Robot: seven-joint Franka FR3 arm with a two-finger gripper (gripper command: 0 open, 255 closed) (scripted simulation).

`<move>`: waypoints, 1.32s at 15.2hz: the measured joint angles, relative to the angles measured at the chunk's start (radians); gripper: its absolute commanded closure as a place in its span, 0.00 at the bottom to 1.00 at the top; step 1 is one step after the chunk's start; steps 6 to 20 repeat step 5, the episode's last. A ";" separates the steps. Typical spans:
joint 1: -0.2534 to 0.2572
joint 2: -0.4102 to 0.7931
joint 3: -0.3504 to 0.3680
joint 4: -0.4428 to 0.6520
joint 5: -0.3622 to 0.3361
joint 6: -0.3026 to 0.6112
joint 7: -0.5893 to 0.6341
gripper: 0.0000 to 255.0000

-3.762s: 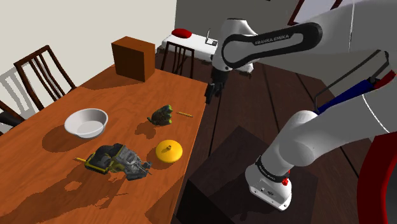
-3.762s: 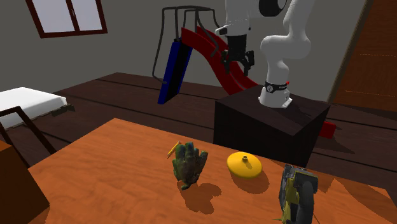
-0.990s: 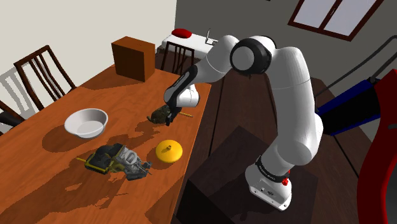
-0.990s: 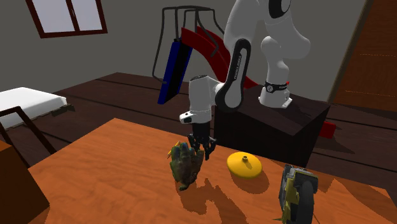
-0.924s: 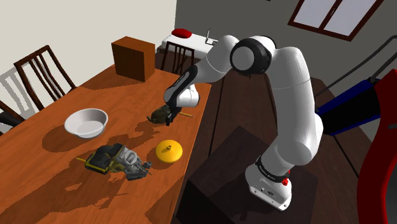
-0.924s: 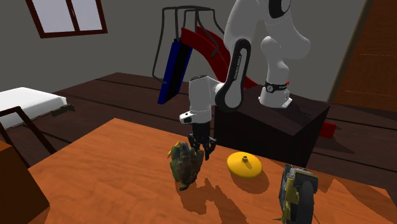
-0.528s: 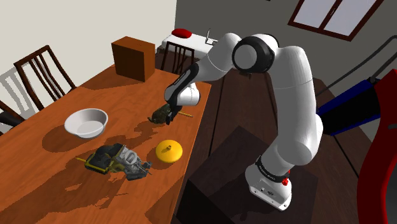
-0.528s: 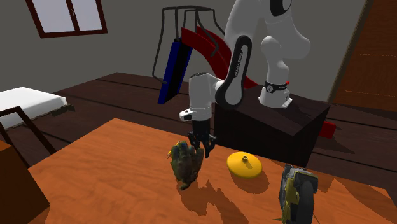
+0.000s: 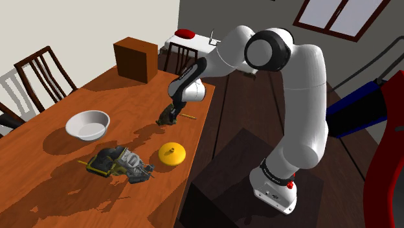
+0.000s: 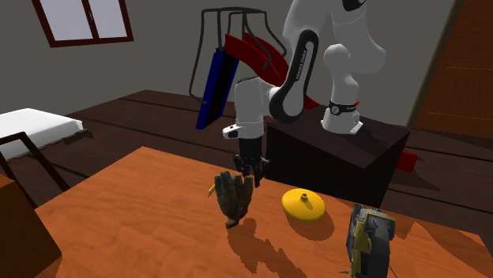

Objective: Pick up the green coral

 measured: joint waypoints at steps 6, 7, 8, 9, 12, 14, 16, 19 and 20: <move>0.011 -0.056 -0.017 -0.018 -0.018 -0.039 0.022 1.00; 0.011 -0.056 -0.017 -0.018 -0.018 -0.039 0.022 1.00; 0.011 -0.056 -0.017 -0.018 -0.018 -0.039 0.022 1.00; 0.011 -0.056 -0.017 -0.018 -0.018 -0.039 0.022 1.00; 0.011 -0.056 -0.017 -0.018 -0.018 -0.039 0.022 1.00; 0.011 -0.056 -0.017 -0.018 -0.018 -0.039 0.022 1.00; 0.011 -0.056 -0.017 -0.018 -0.018 -0.039 0.022 1.00; 0.011 -0.056 -0.017 -0.018 -0.018 -0.039 0.022 1.00; 0.011 -0.056 -0.017 -0.018 -0.018 -0.039 0.022 1.00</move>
